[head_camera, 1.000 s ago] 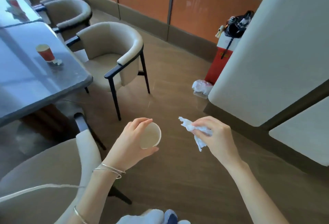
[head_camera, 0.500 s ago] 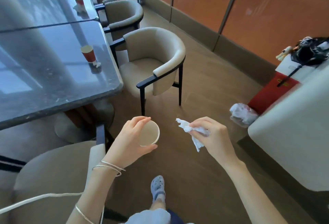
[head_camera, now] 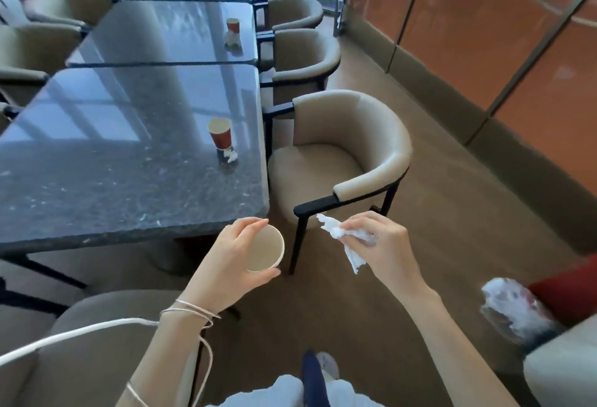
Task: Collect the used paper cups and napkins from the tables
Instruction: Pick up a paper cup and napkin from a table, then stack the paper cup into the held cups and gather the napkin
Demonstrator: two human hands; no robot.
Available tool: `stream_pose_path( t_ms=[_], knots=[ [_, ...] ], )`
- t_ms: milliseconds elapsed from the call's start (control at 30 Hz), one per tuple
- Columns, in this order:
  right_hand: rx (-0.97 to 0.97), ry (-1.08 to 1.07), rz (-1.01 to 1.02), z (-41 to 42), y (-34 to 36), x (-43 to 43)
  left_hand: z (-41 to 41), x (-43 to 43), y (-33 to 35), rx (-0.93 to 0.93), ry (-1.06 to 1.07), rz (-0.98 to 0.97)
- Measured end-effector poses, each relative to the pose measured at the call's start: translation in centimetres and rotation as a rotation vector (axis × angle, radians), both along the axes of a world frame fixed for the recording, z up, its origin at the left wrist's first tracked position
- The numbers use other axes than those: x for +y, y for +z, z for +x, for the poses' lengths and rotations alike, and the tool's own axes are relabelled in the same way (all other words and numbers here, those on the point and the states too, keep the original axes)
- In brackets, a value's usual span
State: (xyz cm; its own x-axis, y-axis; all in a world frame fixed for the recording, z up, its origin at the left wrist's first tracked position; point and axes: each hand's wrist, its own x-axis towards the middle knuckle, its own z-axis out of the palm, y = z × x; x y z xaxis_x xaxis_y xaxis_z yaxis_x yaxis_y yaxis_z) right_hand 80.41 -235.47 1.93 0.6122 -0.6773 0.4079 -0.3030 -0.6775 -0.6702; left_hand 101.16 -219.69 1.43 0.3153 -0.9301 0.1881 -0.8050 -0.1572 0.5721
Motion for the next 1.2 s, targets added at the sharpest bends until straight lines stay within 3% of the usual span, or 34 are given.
stream_pose_path(
  t_ms=[633, 900, 1200],
  knots=[
    [-0.011, 0.535, 0.108, 23.4, -3.2, -21.1, 12.9, -14.1, -2.7, 0.085, 0.483, 0.059],
    [0.045, 0.591, 0.200, 33.2, -9.0, -22.1, 19.7, -16.2, -7.2, 0.145, 0.563, 0.154],
    [0.139, 0.435, 0.207, 42.0, -16.6, -23.0, 25.8, -17.9, -12.3, 0.186, 0.513, 0.177]
  ],
)
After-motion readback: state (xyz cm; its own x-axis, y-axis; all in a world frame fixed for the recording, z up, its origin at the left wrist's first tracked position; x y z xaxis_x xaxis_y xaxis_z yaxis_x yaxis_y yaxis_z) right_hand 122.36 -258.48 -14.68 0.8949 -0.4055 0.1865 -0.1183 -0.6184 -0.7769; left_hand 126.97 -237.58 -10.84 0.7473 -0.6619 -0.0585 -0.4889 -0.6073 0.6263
